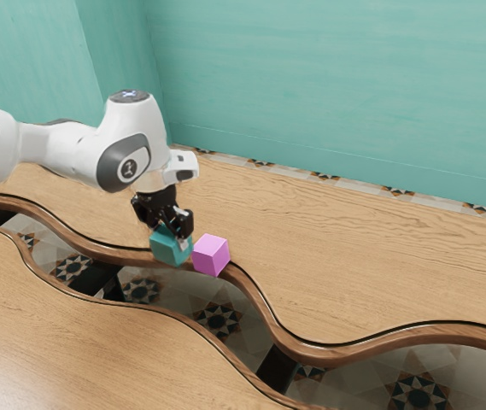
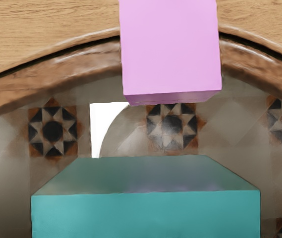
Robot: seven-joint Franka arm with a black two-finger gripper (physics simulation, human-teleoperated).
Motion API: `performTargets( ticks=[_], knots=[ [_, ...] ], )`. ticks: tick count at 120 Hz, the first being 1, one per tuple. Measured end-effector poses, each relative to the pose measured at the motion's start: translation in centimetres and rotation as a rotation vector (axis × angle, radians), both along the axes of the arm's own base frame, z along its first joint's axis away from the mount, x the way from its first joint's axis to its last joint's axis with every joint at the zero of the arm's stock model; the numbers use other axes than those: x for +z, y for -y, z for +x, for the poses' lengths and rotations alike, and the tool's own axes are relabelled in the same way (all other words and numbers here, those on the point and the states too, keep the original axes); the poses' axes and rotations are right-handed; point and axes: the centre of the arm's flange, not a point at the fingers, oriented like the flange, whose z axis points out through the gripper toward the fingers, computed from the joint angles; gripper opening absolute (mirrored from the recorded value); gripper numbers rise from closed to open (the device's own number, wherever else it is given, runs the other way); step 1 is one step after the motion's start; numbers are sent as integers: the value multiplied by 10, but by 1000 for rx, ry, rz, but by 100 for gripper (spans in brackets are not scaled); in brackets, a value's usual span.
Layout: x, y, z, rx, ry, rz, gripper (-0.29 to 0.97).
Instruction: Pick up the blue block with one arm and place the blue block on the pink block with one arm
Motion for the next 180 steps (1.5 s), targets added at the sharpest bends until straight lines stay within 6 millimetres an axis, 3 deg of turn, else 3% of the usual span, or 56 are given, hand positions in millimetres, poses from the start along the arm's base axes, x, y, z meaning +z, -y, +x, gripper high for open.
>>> performTargets(
  ticks=[11,24,102,158,180],
  knots=[
    [14,13,18,-17,-12,-4,34],
    [15,14,34,-18,-40,-6,35],
    [-20,11,100,-25,-94,-13,35],
    [-25,12,106,-29,-96,-24,36],
    [-27,13,107,-24,-99,-45,53]
  ],
)
